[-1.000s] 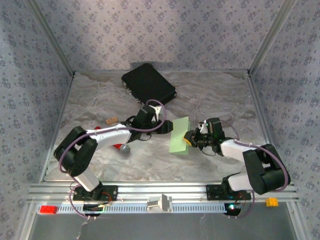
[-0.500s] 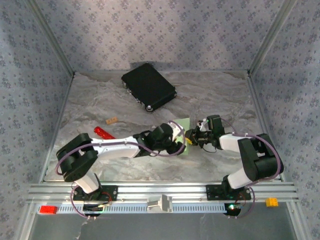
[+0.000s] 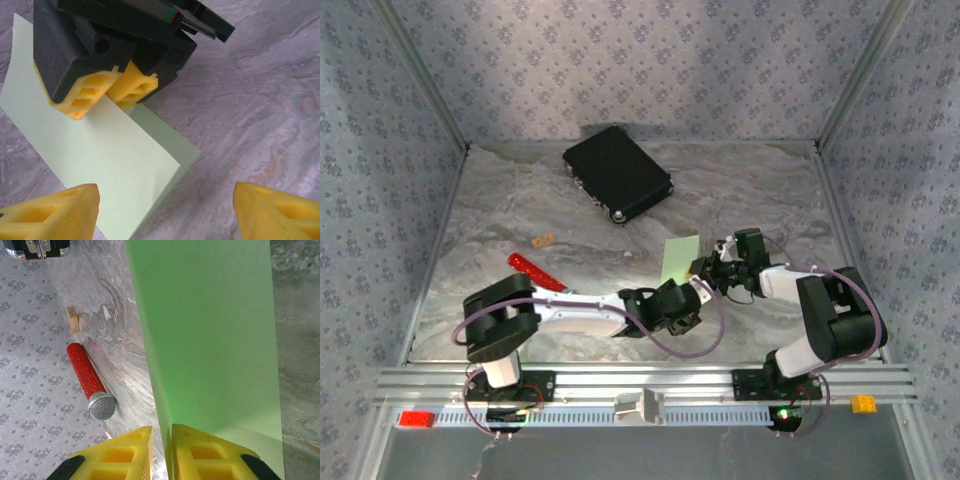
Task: Fold a paper plane with a square sheet of paper (pick it up from the middle)
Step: Fold the triangle a second time at the center of the table.
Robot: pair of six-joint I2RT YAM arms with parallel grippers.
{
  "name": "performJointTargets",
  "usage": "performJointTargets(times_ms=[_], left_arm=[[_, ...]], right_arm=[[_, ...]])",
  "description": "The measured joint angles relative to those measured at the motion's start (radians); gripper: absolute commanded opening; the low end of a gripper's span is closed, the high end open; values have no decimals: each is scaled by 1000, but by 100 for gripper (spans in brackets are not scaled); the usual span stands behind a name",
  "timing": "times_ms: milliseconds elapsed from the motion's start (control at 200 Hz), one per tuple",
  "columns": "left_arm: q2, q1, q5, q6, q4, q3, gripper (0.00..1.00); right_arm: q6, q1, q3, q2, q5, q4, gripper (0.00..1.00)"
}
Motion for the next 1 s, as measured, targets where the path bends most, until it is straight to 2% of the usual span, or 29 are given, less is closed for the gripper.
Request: performJointTargets(times_ms=[235, 390, 540, 645, 865, 1004], left_arm=[[71, -3, -55, 43, -29, 40, 71], [77, -5, -85, 45, -34, 42, 67], [77, -6, -103, 53, -33, 42, 57], [77, -6, -111, 57, -32, 42, 46], [77, -7, -115, 51, -25, 42, 34], [77, -7, -114, 50, -24, 42, 21]], right_arm=[[-2, -4, 0, 0, -2, -8, 19], [-2, -5, 0, 0, -2, -8, 19], [-2, -5, 0, 0, -2, -8, 19], [-2, -10, 0, 0, -2, -8, 19], [-2, -16, 0, 0, -2, -8, 20], [-2, -21, 0, 0, -2, -8, 20]])
